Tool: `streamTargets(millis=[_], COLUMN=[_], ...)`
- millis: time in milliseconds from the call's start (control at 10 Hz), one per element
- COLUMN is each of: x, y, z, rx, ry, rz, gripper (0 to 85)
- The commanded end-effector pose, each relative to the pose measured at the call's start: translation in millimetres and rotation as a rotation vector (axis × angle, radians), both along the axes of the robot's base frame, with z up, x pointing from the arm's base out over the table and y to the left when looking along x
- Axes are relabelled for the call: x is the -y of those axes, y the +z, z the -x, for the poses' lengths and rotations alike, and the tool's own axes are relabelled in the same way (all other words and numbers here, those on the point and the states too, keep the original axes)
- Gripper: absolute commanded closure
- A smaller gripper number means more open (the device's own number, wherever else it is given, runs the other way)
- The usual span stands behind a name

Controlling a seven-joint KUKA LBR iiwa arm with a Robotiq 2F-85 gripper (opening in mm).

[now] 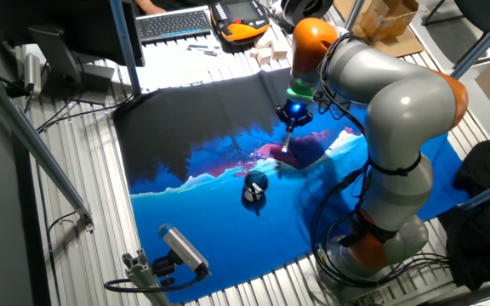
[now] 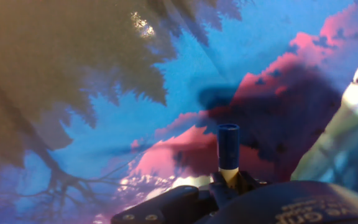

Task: Put the pen into the pen holder

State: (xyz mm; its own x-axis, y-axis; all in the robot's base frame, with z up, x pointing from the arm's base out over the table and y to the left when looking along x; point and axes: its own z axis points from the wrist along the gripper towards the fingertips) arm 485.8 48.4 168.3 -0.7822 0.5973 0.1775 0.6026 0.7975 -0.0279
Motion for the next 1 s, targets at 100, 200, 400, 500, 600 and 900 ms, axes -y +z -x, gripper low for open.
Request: streamTargets(millis=[100, 200, 400, 500, 600, 900], x=[-0.1, -0.1, -0.1, -0.1, -0.1, -0.1], y=[-0.1, -0.1, -0.1, -0.1, -0.1, -0.1], z=[0.1, 0.1, 0.1, 0.1, 0.1, 0.1], rx=[0.000, 0.002, 0.018, 0.015, 0.011, 0.014], ry=[-0.015, -0.023, -0.051, -0.042, -0.028, -0.041], rz=[-0.018, -0.014, 0.018, 0.050, 0.058, 0.017], gripper=[85.0, 85.0, 85.0, 85.0, 85.0, 85.0])
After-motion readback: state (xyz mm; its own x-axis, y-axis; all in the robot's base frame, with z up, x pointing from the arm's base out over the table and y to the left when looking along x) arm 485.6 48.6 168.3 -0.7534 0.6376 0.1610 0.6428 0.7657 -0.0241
